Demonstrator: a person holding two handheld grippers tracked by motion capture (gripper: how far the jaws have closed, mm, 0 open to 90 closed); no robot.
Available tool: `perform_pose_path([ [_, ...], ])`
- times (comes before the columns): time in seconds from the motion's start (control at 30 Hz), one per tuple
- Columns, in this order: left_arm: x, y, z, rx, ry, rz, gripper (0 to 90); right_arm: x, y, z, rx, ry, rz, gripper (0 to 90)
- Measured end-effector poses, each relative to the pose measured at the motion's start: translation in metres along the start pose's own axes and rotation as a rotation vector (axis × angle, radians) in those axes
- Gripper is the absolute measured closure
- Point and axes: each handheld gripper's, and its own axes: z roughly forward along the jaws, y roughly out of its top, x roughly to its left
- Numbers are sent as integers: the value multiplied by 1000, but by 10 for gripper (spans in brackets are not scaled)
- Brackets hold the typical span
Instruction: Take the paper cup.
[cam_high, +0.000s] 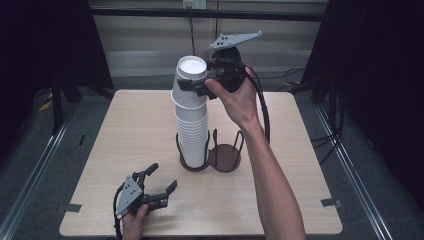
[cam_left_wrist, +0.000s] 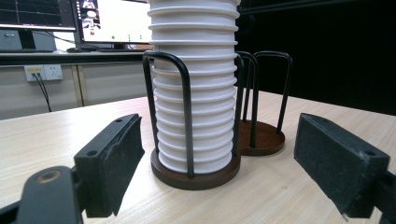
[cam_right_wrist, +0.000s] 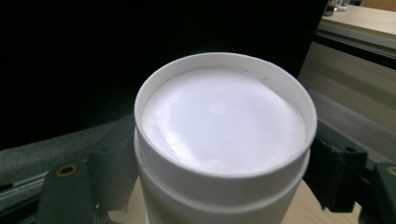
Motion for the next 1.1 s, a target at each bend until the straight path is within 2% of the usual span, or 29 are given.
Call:
perform_pose_path([
  [0.5,0,0,0,0,-5,0,155,2,4,-12,-95,-8,3,226],
  [0.83,0,0,0,3,-7,3,155,0,4,-20,-145,-1,16,227],
  [0.87,-1,0,1,0,-10,-11,155,0,4,-21,-154,1,20,227],
  [1.1,0,0,0,3,-11,-10,154,1,5,-26,-197,17,30,228],
])
